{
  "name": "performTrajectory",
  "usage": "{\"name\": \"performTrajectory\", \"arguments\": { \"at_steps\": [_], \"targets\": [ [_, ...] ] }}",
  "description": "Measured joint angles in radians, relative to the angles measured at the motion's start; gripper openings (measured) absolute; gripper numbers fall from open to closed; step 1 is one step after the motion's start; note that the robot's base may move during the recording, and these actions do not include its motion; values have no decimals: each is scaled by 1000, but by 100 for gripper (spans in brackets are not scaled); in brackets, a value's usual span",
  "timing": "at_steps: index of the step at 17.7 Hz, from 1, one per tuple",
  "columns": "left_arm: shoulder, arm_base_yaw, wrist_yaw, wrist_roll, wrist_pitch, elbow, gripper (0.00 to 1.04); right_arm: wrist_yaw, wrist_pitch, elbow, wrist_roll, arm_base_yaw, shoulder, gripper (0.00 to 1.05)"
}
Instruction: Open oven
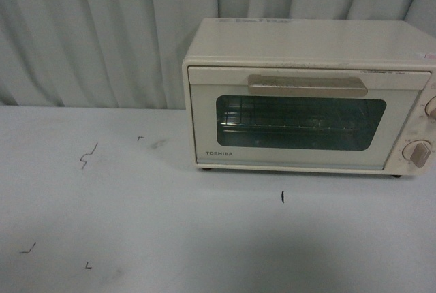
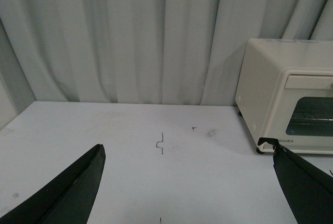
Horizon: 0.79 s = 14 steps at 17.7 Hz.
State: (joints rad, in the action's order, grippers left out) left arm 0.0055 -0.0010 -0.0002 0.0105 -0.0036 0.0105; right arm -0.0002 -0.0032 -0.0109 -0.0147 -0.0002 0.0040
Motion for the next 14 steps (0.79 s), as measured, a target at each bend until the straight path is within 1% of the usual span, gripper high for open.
{"name": "performTrajectory", "arguments": {
  "at_steps": [1,2,3,4,6,8,9,10,11,12,14],
  "targets": [
    [0,0,0,0,-2,0,98,0,0,0,0,0,0,98],
    [51,-23,-50,11,-174,58,98,0,-1,0,0,0,0,98],
    [174,-66,-105,28,-309,132,98,1,0,0,0,0,0,98],
    [348,-135,-121,58,-377,220,98,-1,0,0,0,0,0,98],
    [469,-182,-111,117,-280,235,98,0,0,0,0,0,0,98],
    [657,-229,-111,190,-125,238,98,0,0,0,0,0,0,98],
    [753,-258,-95,227,-52,246,98,0,0,0,0,0,0,98],
    [906,-303,-75,275,55,274,98,0,0,0,0,0,0,98],
    [1001,-332,-67,301,122,300,98,0,0,0,0,0,0,98],
    [1307,-422,-18,397,302,412,98,0,0,0,0,0,0,98],
    [1443,-473,11,484,350,452,98,0,0,0,0,0,0,98]
  ]
}}
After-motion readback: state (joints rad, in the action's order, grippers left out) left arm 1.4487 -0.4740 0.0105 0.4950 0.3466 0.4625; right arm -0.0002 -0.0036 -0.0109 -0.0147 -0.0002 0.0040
